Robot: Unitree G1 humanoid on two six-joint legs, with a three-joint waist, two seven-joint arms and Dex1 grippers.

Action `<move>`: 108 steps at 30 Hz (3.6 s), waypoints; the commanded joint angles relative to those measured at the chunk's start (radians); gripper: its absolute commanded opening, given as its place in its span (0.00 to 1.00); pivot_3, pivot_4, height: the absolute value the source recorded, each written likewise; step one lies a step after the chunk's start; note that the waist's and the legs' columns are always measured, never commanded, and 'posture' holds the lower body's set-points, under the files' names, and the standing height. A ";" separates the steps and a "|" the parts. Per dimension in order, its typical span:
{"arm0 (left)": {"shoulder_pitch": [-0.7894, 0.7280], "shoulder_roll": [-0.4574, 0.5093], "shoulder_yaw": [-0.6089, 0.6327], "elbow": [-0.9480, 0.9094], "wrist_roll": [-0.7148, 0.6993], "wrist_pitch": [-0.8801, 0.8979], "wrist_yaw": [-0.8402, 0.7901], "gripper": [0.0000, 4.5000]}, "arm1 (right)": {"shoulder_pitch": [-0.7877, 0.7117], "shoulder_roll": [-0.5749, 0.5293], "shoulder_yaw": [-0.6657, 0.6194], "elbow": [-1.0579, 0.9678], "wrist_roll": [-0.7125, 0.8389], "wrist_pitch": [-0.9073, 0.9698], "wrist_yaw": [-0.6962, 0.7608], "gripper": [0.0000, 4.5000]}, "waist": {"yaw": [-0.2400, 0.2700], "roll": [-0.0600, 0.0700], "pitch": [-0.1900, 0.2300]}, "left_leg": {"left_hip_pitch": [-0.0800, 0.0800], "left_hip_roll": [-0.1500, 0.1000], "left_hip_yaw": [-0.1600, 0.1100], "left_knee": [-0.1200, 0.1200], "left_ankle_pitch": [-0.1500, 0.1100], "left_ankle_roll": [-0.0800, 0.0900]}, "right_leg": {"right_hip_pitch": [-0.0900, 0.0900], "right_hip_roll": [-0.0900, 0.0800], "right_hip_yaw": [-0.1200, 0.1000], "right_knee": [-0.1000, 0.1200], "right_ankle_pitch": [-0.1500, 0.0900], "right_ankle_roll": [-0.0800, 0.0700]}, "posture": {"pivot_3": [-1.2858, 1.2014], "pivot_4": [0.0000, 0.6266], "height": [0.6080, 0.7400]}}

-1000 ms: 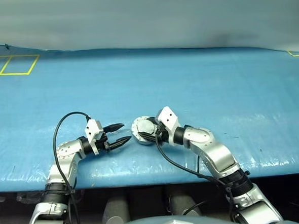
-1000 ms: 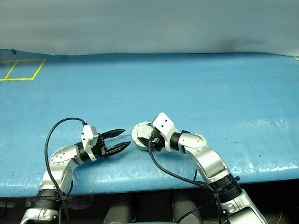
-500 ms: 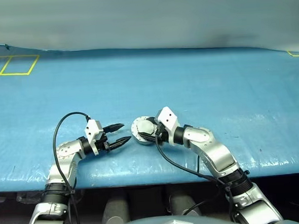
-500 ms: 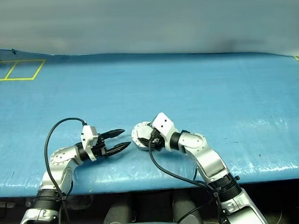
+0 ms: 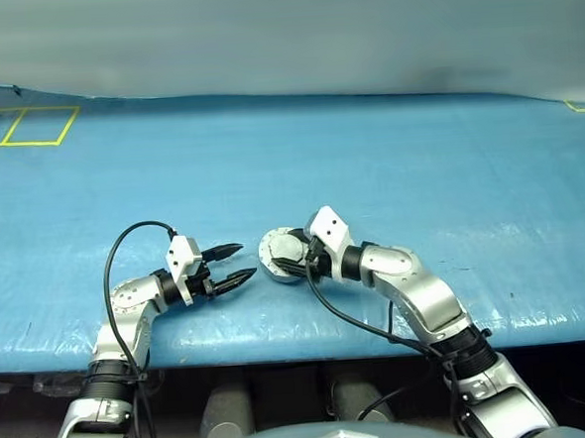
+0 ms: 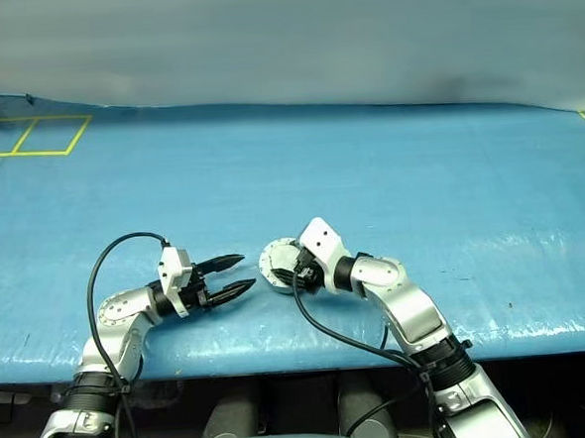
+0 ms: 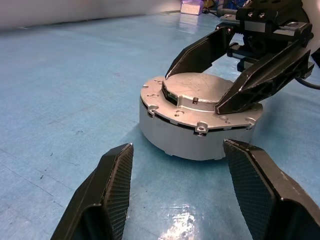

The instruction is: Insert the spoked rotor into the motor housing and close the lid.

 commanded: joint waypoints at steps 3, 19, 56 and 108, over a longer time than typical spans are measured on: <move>0.001 0.001 0.007 -0.048 -0.011 -0.011 0.003 0.69 | 0.004 -0.012 0.006 0.012 -0.021 0.007 -0.003 0.67 | 0.000 0.000 0.000 | 0.000 0.000 0.000 0.000 0.000 0.000 | 0.000 0.000 0.000 0.000 0.000 0.000 | 0.52 0.24 1.00; 0.003 0.000 0.006 -0.049 -0.012 -0.009 0.002 0.69 | -0.005 -0.012 0.004 0.048 -0.046 -0.004 -0.020 0.67 | 0.000 0.000 0.000 | 0.000 0.000 0.000 0.001 0.000 0.000 | 0.001 0.000 0.000 0.000 0.000 0.000 | 0.52 0.24 1.00; -0.081 -0.037 -0.090 0.007 0.066 0.044 0.019 0.01 | 0.019 -0.007 0.004 0.025 -0.057 -0.009 -0.042 0.67 | 0.001 -0.001 -0.001 | 0.001 0.000 0.000 0.001 0.000 0.000 | 0.002 0.000 0.000 0.000 0.000 0.000 | 0.52 0.24 1.00; -0.033 -0.034 -0.096 -0.056 0.064 0.015 0.041 0.00 | 0.223 0.321 -0.570 0.022 0.844 0.511 -0.334 0.99 | -0.001 0.000 -0.001 | -0.001 0.000 -0.001 -0.001 0.000 0.000 | 0.000 -0.001 0.000 -0.002 0.000 0.000 | 0.52 0.24 1.00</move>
